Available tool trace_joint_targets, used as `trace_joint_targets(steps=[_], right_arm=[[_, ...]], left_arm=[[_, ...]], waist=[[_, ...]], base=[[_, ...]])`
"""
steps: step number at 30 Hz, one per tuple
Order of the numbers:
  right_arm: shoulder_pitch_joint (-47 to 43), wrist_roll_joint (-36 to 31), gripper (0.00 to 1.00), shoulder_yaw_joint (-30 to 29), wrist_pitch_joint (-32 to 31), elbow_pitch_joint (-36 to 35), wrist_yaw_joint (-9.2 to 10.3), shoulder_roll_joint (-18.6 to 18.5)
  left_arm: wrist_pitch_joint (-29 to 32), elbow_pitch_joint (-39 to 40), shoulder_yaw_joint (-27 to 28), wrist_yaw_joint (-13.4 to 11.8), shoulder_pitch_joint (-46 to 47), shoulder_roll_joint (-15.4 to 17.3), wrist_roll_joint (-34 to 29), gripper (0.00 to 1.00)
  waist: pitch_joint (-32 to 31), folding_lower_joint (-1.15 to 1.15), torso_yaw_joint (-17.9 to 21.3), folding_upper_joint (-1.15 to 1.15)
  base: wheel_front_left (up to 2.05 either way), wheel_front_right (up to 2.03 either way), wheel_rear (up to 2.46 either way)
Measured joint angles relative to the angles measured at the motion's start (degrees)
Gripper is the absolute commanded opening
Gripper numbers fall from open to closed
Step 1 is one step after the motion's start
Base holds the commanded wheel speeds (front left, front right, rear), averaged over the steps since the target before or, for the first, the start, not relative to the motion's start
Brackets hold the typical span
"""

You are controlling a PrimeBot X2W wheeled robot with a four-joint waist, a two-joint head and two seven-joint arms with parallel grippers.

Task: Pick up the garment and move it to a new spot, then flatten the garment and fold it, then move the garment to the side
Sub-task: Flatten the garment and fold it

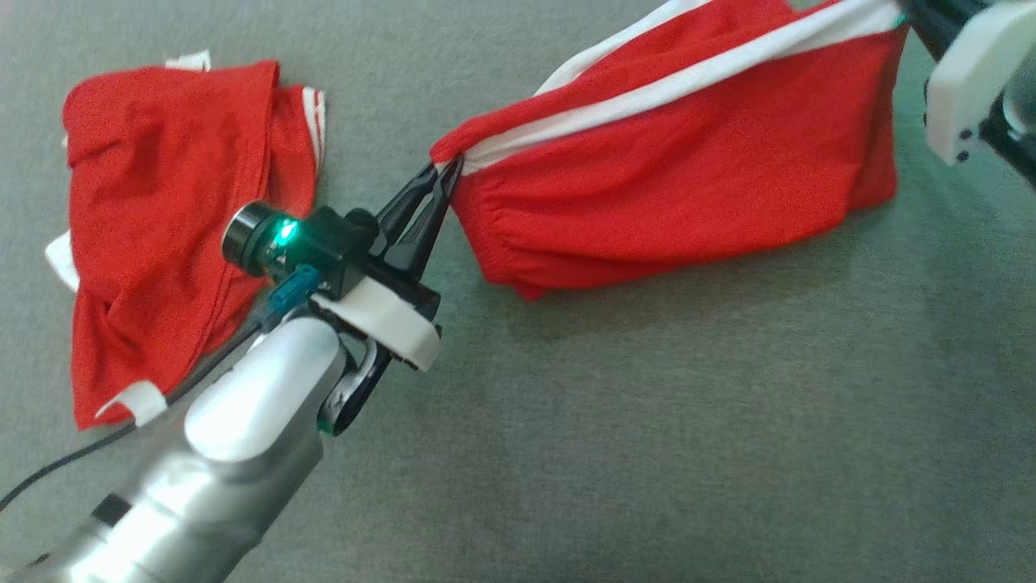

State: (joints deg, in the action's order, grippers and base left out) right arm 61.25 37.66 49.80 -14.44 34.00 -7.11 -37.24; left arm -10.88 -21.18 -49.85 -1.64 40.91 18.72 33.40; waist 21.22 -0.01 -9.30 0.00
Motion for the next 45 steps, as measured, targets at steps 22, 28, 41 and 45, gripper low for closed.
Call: trace_joint_targets(steps=[22,28,41,45], right_arm=[[13.78,0.3,1.0,11.0,6.5,15.68,0.0,3.01],[14.24,0.77,1.0,11.09,10.4,20.24,0.0,5.28],[12.56,6.83,1.0,4.36,25.33,26.25,0.0,9.28],[9.93,7.72,1.0,0.56,28.27,26.3,0.0,11.91]], left_arm=[[-3.33,-13.27,0.14,4.24,8.08,-8.71,-0.78,0.81],[-3.39,-16.23,0.21,4.68,8.18,-9.07,-0.78,1.0],[-3.59,-12.03,9.66,0.82,3.83,-7.37,-0.68,1.0],[-3.68,-7.01,15.13,-1.64,-0.9,-6.3,-0.75,1.0]], waist=[[8.43,0.01,-7.03,0.0],[7.43,0.01,-6.1,0.0],[-0.35,0.02,-1.88,0.0],[-3.62,0.03,-0.22,0.0]], base=[[0.0,0.0,0.0],[0.0,0.0,0.0],[0.0,0.0,0.0],[0.0,0.0,0.0]])
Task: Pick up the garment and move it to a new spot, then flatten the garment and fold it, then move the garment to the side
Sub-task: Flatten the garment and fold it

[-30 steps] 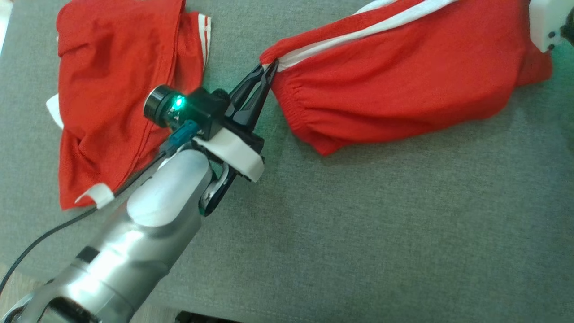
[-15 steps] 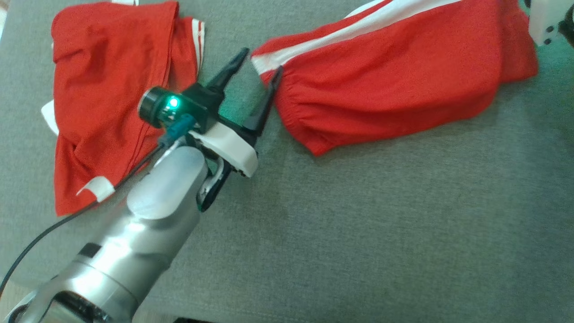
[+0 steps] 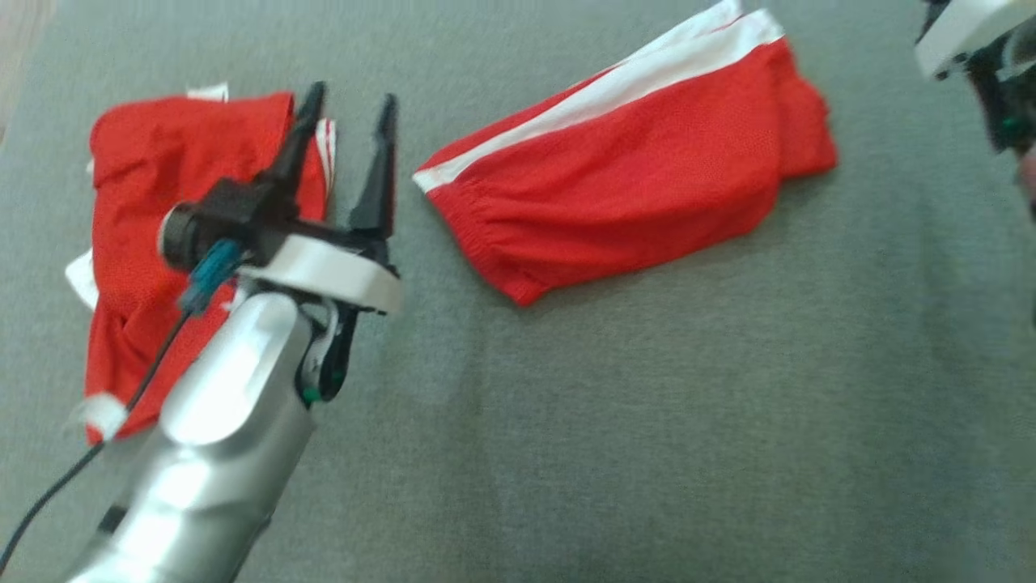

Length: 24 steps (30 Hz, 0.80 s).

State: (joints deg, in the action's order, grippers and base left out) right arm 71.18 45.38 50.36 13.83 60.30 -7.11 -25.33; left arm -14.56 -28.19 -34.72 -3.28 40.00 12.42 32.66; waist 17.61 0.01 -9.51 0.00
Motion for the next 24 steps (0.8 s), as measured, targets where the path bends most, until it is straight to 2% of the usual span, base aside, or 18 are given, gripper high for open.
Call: trace_joint_targets(steps=[3,4,7,12,14,15,19,21,24], right_arm=[[-1.94,-0.19,1.0,-4.02,0.53,-0.82,0.0,1.58],[-4.0,-2.13,1.0,-8.36,0.55,-3.57,0.0,2.02],[-9.12,-5.99,1.0,-16.38,0.65,-8.32,0.0,3.52],[-23.82,-16.19,1.0,-29.72,0.8,-15.47,0.0,9.42],[-30.54,-20.57,1.0,-34.12,0.8,-18.66,0.0,12.92],[-30.54,-20.57,1.0,-34.12,0.8,-18.66,0.0,12.92],[-42.77,-27.07,1.0,-43.0,0.8,-25.86,0.0,19.9],[-47.98,-28.82,1.0,-45.5,0.8,-28.95,0.0,21.51],[-55.06,-30.39,1.0,-47.86,0.8,-32.53,0.0,21.9]], left_arm=[[-0.14,4.16,3.77,-1.45,-3.43,0.35,-1.14,1.0],[-0.14,6.79,5.89,-2.19,-6.0,0.52,-2.2,1.0],[-0.14,10.23,8.34,-2.27,-10.29,0.53,-3.93,1.0],[-0.14,12.96,11.61,-2.19,-18.63,-0.03,-5.25,1.0],[-0.14,13.24,12.55,-1.66,-22.0,-0.82,-6.11,1.0],[-0.14,13.24,12.55,-1.66,-22.0,-0.82,-6.11,1.0],[-0.14,13.8,14.3,-0.63,-27.45,-3.19,-7.66,1.0],[-0.14,14.01,15.72,-0.08,-29.48,-4.3,-8.38,1.0],[-0.14,14.46,18.01,1.34,-32.06,-5.81,-9.67,1.0]], waist=[[-2.4,0.0,1.34,0.0],[-3.96,0.0,2.27,0.0],[-6.3,0.01,3.63,0.0],[-9.99,0.0,5.81,0.0],[-11.39,0.0,6.55,0.0],[-11.39,0.0,6.55,0.0],[-13.87,0.0,7.59,0.0],[-14.67,0.0,8.04,0.0],[-15.6,0.0,8.41,0.0]], base=[[0.0,0.0,0.0],[0.0,0.0,0.0],[0.0,0.0,0.0],[0.0,0.0,0.0],[0.0,0.0,0.0],[0.0,0.0,0.0],[0.0,0.0,0.0],[0.0,0.0,0.0],[0.0,0.0,0.0]])
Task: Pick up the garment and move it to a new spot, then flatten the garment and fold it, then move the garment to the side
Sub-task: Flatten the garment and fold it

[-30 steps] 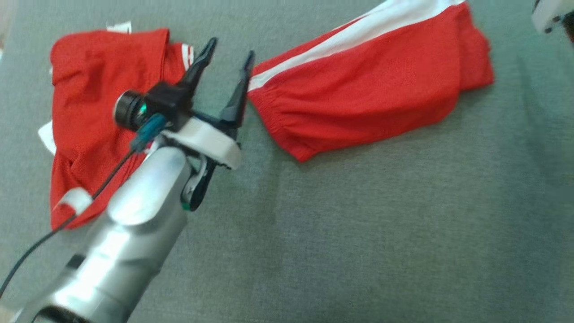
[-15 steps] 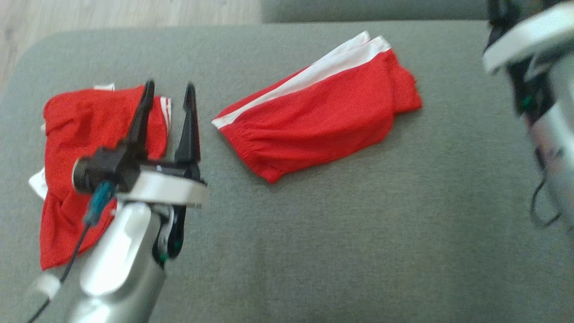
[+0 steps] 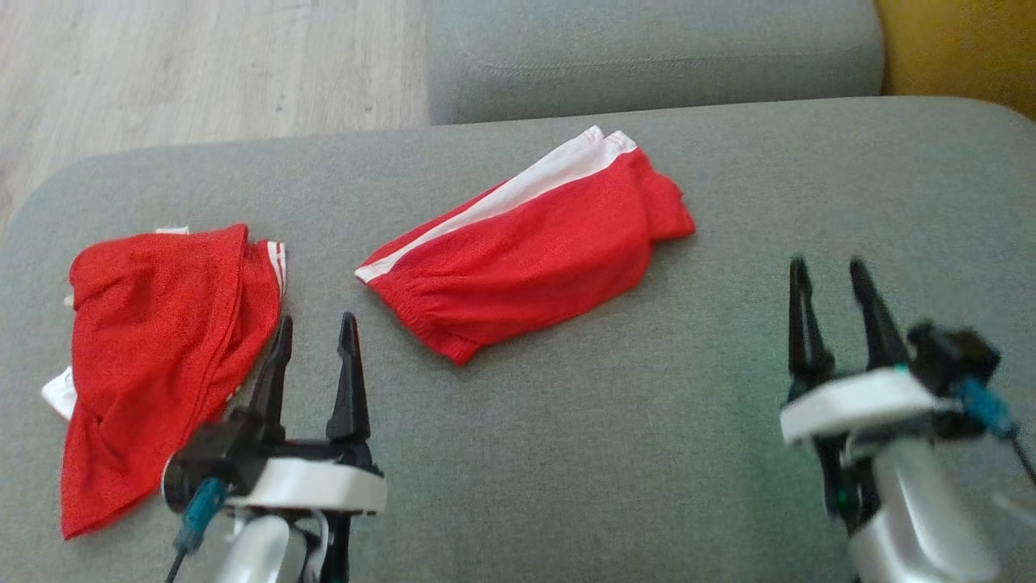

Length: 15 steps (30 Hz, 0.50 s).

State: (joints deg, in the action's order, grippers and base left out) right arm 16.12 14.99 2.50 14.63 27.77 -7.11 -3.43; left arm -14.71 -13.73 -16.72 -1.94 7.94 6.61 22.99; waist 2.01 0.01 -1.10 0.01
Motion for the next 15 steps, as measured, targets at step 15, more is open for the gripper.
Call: trace_joint_targets(steps=[15], right_arm=[[0.44,1.54,1.0,-0.74,-2.69,-1.53,0.0,0.34]], left_arm=[[0.0,0.18,3.78,5.3,0.43,-3.36,-5.42,1.0]], waist=[[4.45,-0.02,-2.42,0.0]], base=[[0.0,0.0,0.0]])
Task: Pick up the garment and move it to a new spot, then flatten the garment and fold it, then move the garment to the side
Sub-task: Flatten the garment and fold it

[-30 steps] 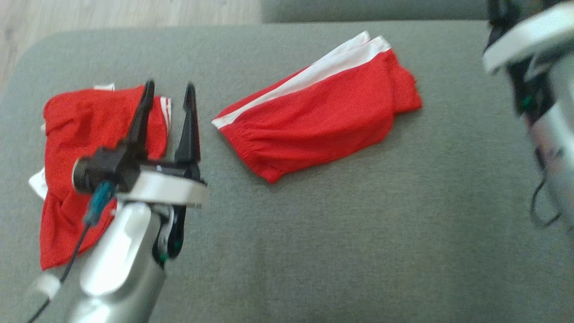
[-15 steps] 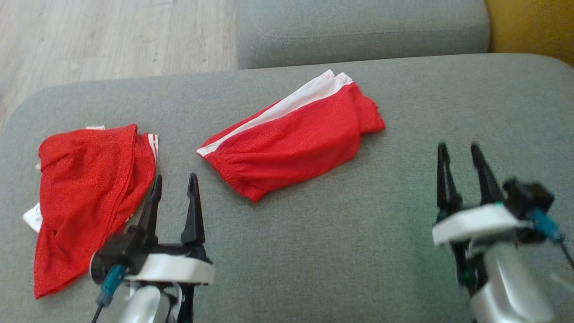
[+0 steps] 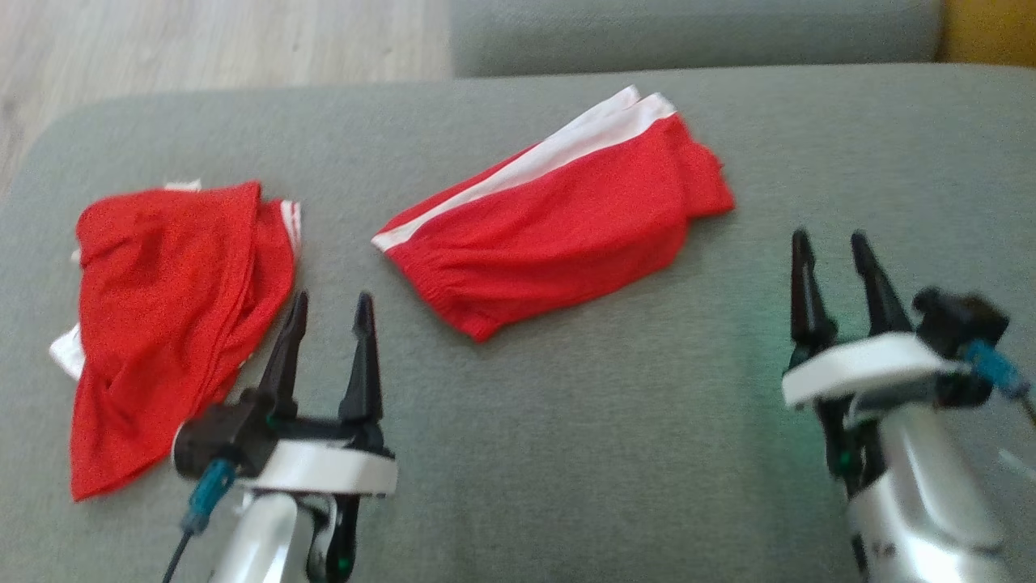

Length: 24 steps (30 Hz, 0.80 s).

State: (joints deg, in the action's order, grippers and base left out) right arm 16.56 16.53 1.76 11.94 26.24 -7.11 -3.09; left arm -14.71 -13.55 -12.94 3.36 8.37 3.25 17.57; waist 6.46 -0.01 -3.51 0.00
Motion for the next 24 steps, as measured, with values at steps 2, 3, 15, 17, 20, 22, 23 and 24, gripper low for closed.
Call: trace_joint_targets(steps=[2,3,15,17,20,22,23,24], right_arm=[[3.39,1.32,1.0,-1.25,-1.9,1.77,0.0,0.01],[5.15,2.36,1.0,-2.14,-2.9,2.88,0.0,0.02],[22.28,-2.7,1.0,-16.21,-9.65,24.23,0.0,-0.14],[24.25,-6.41,1.0,-19.14,-10.72,27.64,0.0,-0.18],[26.79,-11.22,1.0,-23.12,-11.81,31.3,0.0,-0.32],[28.86,-14.34,1.0,-25.64,-12.55,32.9,0.0,-0.93],[29.83,-15.75,1.0,-26.81,-12.8,33.6,0.0,-1.16],[30.57,-16.96,1.0,-27.71,-12.96,34.16,0.0,-1.27]], left_arm=[[0.0,-0.25,-0.22,0.27,1.82,-0.27,-0.27,1.0],[0.0,-0.44,-0.42,0.56,2.59,-0.32,-0.43,1.0],[0.0,-1.48,-4.33,0.98,6.42,-0.58,1.87,1.0],[0.0,-1.44,-4.76,0.66,6.97,-0.59,2.23,1.0],[0.0,-1.44,-5.65,0.31,7.47,-0.6,2.83,1.0],[0.0,-1.33,-5.81,0.14,7.98,-0.63,3.16,1.0],[0.0,-1.27,-5.84,0.11,8.14,-0.63,3.25,1.0],[0.0,-1.2,-5.87,0.1,8.29,-0.63,3.5,1.0]], waist=[[1.4,0.0,-1.24,0.0],[2.12,0.0,-1.9,0.0],[8.63,0.0,-10.46,0.0],[9.43,0.0,-11.75,0.0],[10.51,0.01,-13.24,0.0],[11.1,0.01,-14.02,0.0],[11.35,0.01,-14.35,0.0],[11.59,0.01,-14.63,0.0]], base=[[0.0,0.0,0.0],[0.0,0.0,0.0],[0.0,0.0,0.0],[0.0,0.0,0.0],[0.0,0.0,0.0],[0.0,0.0,0.0],[0.0,0.0,0.0],[0.0,0.0,0.0]])
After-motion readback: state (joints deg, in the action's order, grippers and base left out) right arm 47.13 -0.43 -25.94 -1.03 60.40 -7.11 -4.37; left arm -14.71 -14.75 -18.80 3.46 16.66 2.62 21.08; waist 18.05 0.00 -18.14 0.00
